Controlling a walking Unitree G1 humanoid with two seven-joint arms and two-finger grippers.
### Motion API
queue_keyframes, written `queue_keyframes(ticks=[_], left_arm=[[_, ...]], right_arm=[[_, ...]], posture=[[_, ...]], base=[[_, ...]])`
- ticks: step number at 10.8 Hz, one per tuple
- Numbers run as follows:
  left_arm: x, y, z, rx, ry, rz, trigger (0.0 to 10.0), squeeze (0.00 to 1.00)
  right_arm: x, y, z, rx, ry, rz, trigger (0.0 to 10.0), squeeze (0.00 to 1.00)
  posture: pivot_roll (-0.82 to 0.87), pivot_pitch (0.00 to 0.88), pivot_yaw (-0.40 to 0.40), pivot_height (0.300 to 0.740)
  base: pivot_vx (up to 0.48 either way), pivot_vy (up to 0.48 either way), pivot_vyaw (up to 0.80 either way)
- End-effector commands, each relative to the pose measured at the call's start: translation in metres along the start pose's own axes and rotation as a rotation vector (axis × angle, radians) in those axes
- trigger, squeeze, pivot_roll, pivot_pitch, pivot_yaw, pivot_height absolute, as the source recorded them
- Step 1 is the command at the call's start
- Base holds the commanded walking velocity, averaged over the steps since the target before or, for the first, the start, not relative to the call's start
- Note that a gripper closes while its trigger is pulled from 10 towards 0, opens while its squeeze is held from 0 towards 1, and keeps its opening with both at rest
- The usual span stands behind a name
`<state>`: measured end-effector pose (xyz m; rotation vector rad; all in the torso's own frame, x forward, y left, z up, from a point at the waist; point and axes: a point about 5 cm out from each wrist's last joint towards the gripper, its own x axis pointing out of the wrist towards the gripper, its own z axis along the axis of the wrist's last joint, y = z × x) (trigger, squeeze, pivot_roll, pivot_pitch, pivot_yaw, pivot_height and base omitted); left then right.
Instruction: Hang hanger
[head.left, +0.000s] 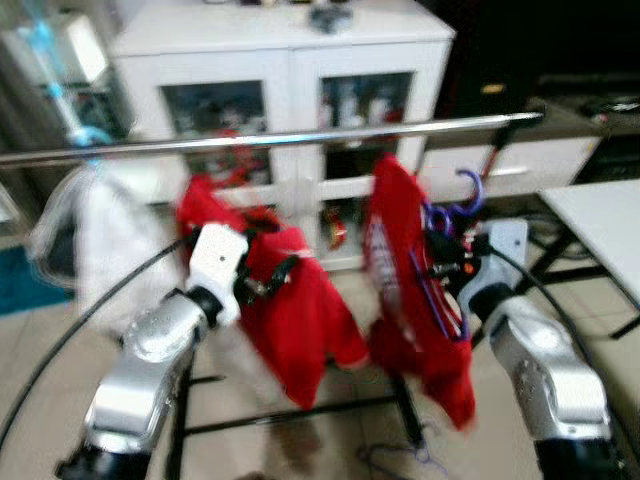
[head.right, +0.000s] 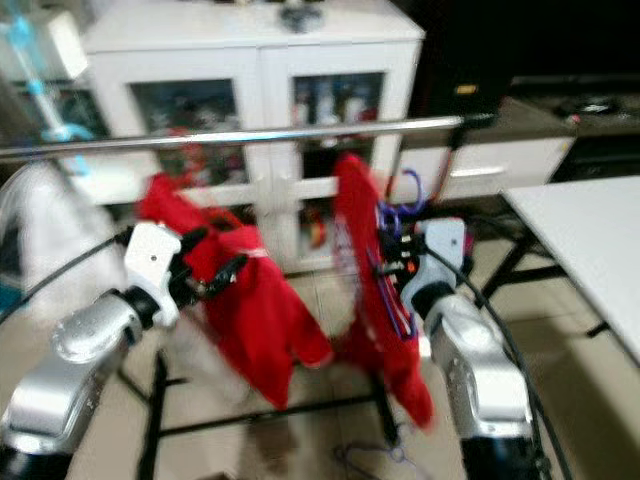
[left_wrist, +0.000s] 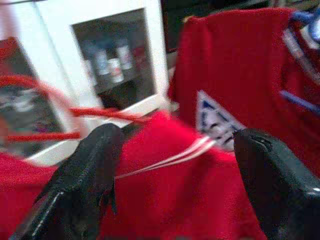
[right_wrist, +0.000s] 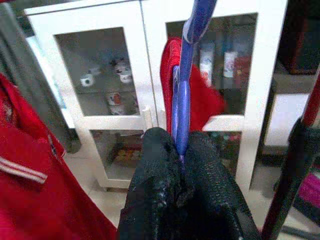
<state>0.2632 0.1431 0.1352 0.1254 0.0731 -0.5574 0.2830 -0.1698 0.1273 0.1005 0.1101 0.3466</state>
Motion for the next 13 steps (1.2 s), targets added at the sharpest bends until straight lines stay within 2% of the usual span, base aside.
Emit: queue_keyframes(ticks=[1, 3, 5, 6, 8, 9, 11, 13], left_arm=[[-0.007, 0.006, 0.008, 0.012, -0.028, 0.018, 10.0, 0.0], [-0.01, 0.005, 0.011, 0.019, -0.039, 0.012, 10.0, 0.0], [-0.017, 0.003, 0.015, 0.037, -0.026, -0.051, 10.0, 0.0], [-0.019, 0.003, 0.017, 0.054, -0.012, -0.081, 10.0, 0.0], [-0.02, 0.0, 0.021, 0.072, -0.025, -0.155, 10.0, 0.0], [-0.019, -0.001, 0.025, 0.085, -0.037, -0.192, 10.0, 0.0], [-0.017, -0.001, 0.032, 0.106, -0.049, -0.211, 10.0, 0.0], [-0.016, 0.0, 0.035, 0.116, -0.049, -0.227, 10.0, 0.0]], right_arm=[[0.01, 0.018, 0.017, -0.004, -0.078, 0.134, 10.0, 0.0], [0.015, 0.023, 0.021, 0.001, -0.096, 0.176, 10.0, 0.0], [0.032, 0.022, 0.03, -0.01, -0.123, 0.149, 10.0, 0.0], [0.044, 0.023, 0.035, 0.015, -0.121, 0.13, 10.0, 0.0], [0.063, 0.024, 0.036, 0.009, -0.071, 0.103, 10.0, 0.0], [0.077, 0.017, 0.036, 0.023, -0.032, 0.044, 10.0, 0.0], [0.095, 0.006, 0.037, 0.034, 0.028, -0.033, 10.0, 0.0], [0.11, -0.001, 0.049, 0.06, 0.033, -0.087, 10.0, 0.0]], posture=[[-0.05, 0.0, -0.027, 0.74], [-0.05, 0.0, -0.03, 0.74], [-0.01, 0.0, -0.048, 0.74], [-0.01, 0.0, -0.048, 0.74], [-0.02, 0.0, -0.046, 0.74], [-0.02, 0.0, -0.044, 0.74], [-0.02, 0.0, -0.033, 0.74], [-0.01, 0.0, -0.029, 0.74]], base=[[0.0, 0.0, 0.0], [0.0, 0.0, 0.0], [0.0, 0.0, 0.0], [0.0, 0.0, 0.0], [0.0, 0.0, 0.0], [0.0, 0.0, 0.0], [0.0, 0.0, 0.0], [0.0, 0.0, 0.0]])
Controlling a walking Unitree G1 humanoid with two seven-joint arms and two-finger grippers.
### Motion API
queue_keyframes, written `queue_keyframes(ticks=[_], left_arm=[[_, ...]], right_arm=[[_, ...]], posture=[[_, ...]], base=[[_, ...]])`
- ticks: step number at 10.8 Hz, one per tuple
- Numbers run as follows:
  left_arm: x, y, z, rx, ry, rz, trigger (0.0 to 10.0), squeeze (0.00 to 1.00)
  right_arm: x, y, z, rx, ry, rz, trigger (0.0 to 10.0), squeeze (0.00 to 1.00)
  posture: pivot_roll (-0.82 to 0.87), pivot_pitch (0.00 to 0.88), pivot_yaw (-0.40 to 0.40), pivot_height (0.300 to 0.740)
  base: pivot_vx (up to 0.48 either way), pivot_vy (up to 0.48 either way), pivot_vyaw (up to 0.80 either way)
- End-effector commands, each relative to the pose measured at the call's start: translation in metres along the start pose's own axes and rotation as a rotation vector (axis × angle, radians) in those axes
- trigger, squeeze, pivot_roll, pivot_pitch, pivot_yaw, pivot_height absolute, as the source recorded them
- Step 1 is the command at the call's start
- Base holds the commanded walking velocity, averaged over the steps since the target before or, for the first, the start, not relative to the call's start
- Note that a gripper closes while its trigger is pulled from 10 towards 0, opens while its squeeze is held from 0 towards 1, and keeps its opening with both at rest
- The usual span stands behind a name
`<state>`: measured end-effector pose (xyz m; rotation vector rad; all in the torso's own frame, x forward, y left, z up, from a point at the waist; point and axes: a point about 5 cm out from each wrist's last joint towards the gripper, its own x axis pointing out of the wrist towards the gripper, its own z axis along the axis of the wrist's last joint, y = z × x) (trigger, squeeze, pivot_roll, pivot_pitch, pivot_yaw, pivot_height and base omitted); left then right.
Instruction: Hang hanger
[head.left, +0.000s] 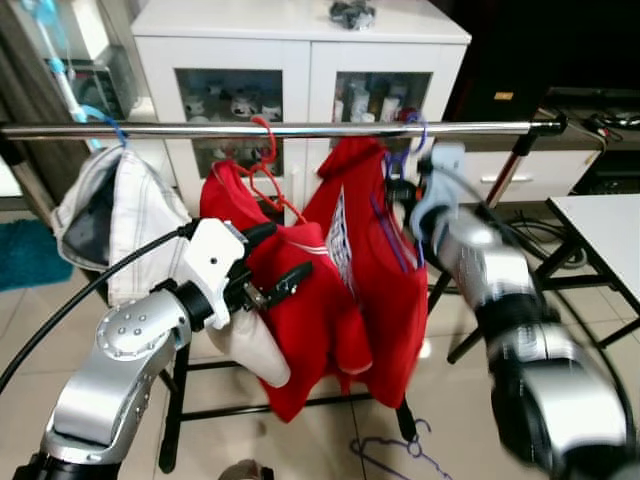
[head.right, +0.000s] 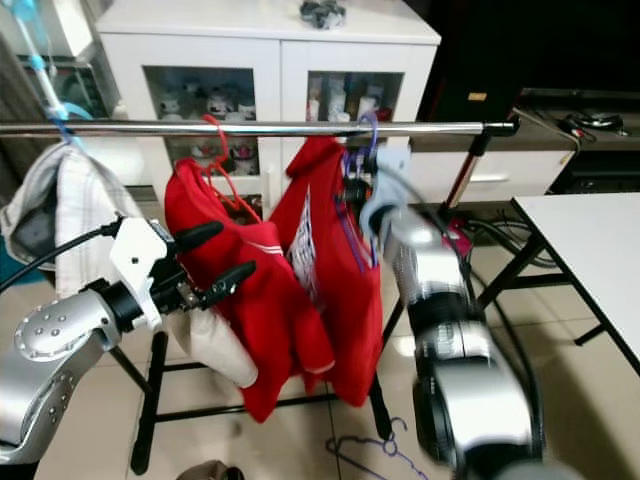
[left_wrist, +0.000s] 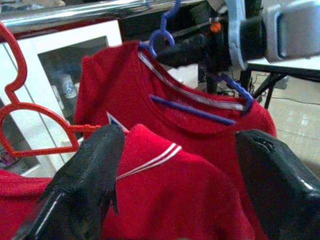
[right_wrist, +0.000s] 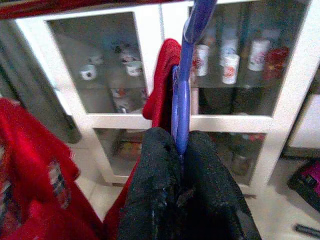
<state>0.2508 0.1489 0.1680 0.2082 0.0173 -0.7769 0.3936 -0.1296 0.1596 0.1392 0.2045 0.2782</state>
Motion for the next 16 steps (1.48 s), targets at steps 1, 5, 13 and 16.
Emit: queue_keyframes(ticks=[1, 5, 13, 16], left_arm=[[0.0, -0.001, 0.004, 0.019, -0.001, -0.019, 10.0, 0.0], [-0.005, -0.003, 0.005, 0.018, 0.016, -0.029, 10.0, 0.0], [0.009, 0.001, 0.015, 0.005, -0.061, -0.06, 10.0, 0.0], [0.014, 0.005, 0.011, -0.011, -0.049, -0.008, 10.0, 0.0]], right_arm=[[0.002, -0.006, 0.011, -0.022, -0.024, -0.033, 10.0, 0.0], [0.01, -0.001, 0.003, -0.092, 0.096, -0.022, 10.0, 0.0], [0.007, -0.005, 0.026, 0.0, -0.071, 0.101, 10.0, 1.0], [-0.005, -0.004, 0.025, -0.013, -0.133, 0.195, 10.0, 0.9]], posture=[[0.0, 0.0, -0.032, 0.74], [0.01, 0.007, -0.04, 0.74], [-0.04, 0.0, 0.014, 0.74], [-0.05, 0.0, 0.032, 0.74]], base=[[0.0, 0.0, 0.0], [0.0, 0.0, 0.0], [0.0, 0.0, 0.0], [0.0, 0.0, 0.0]])
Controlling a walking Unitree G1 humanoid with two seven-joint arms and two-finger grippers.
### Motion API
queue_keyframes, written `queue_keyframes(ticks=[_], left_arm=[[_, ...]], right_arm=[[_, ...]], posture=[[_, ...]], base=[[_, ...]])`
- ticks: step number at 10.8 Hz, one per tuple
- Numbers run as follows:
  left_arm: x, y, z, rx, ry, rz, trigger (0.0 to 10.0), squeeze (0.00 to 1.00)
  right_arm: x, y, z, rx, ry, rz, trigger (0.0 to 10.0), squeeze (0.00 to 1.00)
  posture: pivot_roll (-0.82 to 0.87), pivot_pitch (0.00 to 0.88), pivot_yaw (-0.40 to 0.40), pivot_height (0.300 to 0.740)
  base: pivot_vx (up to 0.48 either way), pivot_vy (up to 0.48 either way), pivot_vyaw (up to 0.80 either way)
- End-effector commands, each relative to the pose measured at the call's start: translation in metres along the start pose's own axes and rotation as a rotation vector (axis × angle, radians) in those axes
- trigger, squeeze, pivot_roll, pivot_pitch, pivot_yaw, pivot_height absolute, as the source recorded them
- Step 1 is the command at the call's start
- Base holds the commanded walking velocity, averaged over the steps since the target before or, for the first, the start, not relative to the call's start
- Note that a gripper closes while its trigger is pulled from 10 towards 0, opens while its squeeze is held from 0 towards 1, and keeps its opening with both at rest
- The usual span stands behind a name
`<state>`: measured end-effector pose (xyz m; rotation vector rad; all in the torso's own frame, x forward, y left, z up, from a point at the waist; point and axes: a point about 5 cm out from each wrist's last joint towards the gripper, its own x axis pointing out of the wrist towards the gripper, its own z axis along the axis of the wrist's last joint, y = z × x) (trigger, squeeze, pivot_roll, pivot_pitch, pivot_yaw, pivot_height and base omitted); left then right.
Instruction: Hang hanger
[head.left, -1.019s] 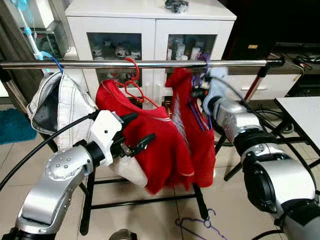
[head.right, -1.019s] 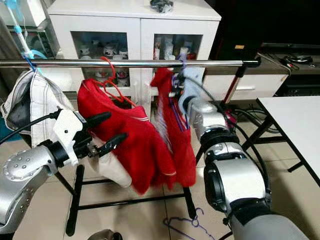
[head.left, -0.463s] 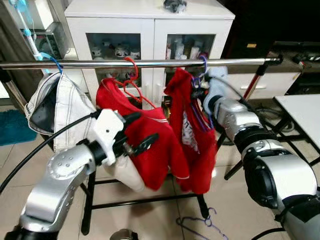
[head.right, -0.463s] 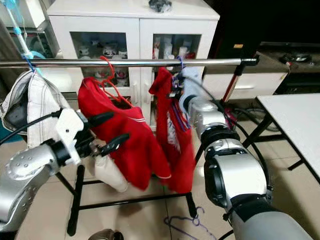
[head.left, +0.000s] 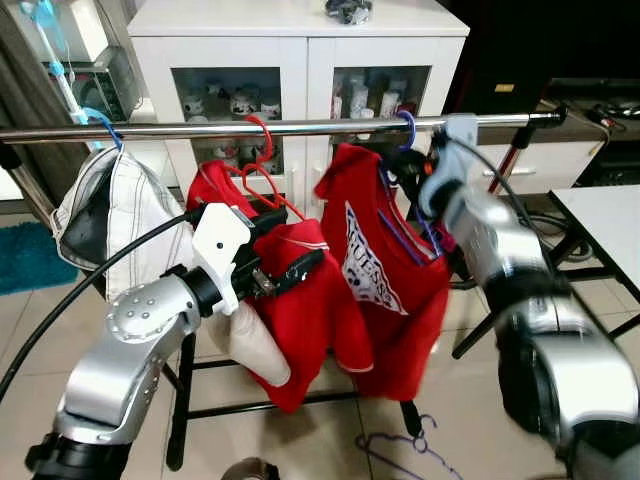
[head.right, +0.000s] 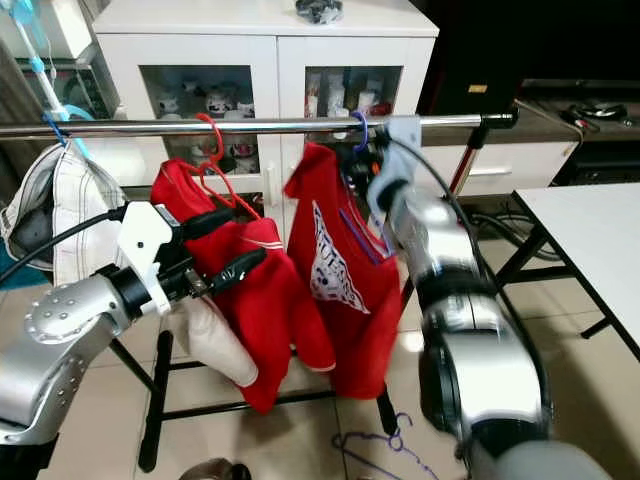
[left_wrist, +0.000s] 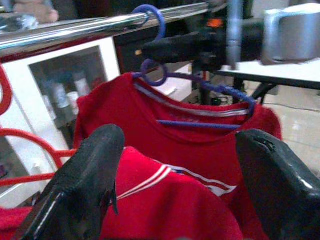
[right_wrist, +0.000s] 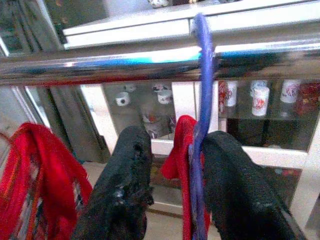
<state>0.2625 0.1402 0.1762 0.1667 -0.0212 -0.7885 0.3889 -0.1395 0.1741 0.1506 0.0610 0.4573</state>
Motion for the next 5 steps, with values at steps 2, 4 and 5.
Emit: queue_keyframes(ticks=[2, 4, 5], left_arm=[[0.001, 0.008, -0.005, -0.007, 0.021, 0.105, 10.0, 0.0], [-0.005, 0.013, -0.014, -0.041, 0.037, 0.225, 10.0, 0.0], [-0.008, 0.013, -0.016, -0.062, 0.033, 0.254, 10.0, 0.0]], right_arm=[[-0.02, 0.01, -0.002, -0.073, -0.041, 0.03, 10.0, 0.0], [-0.059, 0.018, -0.012, 0.017, -0.094, 0.009, 10.0, 0.0], [-0.074, 0.024, -0.013, 0.039, -0.125, 0.005, 10.0, 0.0]], posture=[[-0.07, 0.0, 0.039, 0.74], [-0.06, 0.0, 0.038, 0.74], [-0.06, 0.0, 0.038, 0.74]], base=[[0.0, 0.0, 0.0], [0.0, 0.0, 0.0], [0.0, 0.0, 0.0]])
